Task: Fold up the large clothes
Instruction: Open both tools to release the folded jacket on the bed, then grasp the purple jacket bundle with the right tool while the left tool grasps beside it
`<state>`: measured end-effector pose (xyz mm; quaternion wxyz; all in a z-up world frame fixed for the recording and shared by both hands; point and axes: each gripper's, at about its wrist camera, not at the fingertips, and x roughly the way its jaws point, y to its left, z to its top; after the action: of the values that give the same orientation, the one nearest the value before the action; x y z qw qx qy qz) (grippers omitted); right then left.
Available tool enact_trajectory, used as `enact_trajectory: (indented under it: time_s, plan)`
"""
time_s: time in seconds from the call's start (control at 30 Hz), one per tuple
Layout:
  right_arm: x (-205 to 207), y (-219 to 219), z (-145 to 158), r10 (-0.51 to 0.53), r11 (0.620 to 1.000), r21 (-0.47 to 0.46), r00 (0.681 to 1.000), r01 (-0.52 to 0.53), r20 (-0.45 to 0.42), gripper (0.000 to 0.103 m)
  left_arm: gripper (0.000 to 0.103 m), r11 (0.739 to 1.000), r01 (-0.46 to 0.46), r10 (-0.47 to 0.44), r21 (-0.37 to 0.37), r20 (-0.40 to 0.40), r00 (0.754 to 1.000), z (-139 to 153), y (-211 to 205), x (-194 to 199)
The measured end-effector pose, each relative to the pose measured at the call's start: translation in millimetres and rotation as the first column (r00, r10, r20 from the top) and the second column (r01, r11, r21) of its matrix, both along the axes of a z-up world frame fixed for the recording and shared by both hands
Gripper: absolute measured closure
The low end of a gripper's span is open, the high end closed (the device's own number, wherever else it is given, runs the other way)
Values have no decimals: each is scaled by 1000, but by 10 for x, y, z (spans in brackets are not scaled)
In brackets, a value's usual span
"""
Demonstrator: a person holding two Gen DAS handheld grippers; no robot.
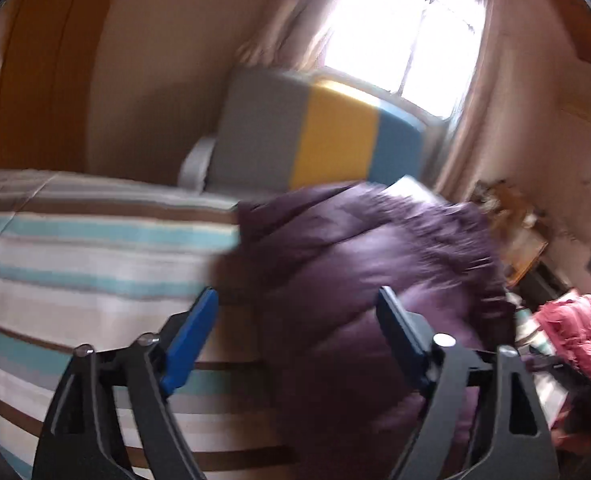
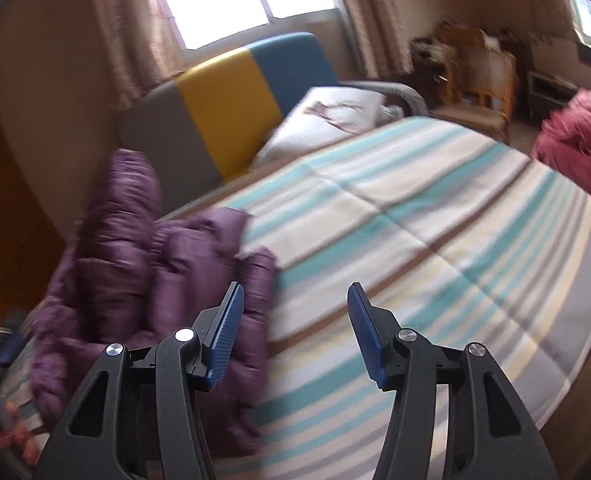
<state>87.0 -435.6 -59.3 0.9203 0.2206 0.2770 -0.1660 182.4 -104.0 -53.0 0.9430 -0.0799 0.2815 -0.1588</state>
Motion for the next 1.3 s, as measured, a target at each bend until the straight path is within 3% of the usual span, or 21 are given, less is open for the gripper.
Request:
enact_trajectory:
  time_s: [0.07,0.13,0.17,0.2,0.23,0.4,0.57,0.63,0.77,0.87,1.13,1.3]
  plan:
    - [65,100,150,32,999,-17,999,-32,27,48,35,997,56,-54,56,-38,998,-136,-82,73]
    - [175,231,322,84,996,-48,995,-82,55,49,41,989,95,-95,112,-13,995,-204,-212,38]
    - [237,305,400,113,992,-65,991,-109,67,56,43,985,110,-111,132,1,994,-219,-278,16]
    - [347,413,495,170,983,-82,983,-164,75,65,50,982,129,-131,137,5,991,-227,-334,-7]
    - [439,501,557,207,975,-97,976,-200,74,67,55,981,140,-141,136,-1,990,-227,-389,7]
    - [972,930,731,337,923,-204,941,-325,27,68,59,976,148,-148,158,-11,989,-196,-472,-5]
    - [1324,867,456,279,914,-276,954,-298,-108,69,59,972,152,-153,180,-13,988,-162,-445,-33]
    - [1334,711,242,237,932,-246,960,-267,-148,73,58,971,156,-156,181,-18,988,-164,-448,-19]
    - [1216,435,-159,190,970,-127,973,-207,-134,73,57,974,175,-171,141,-42,984,-222,-498,1]
    - [1151,317,-348,162,982,-77,981,-171,-106,75,57,969,182,-180,169,-27,983,-258,-597,-21]
    - [1216,339,-506,148,982,-102,981,-161,-125,75,55,967,180,-178,180,-27,984,-295,-619,-5]
    - [1201,361,-491,140,982,-112,984,-153,-113,75,42,987,147,-142,70,-71,987,-40,-547,50]
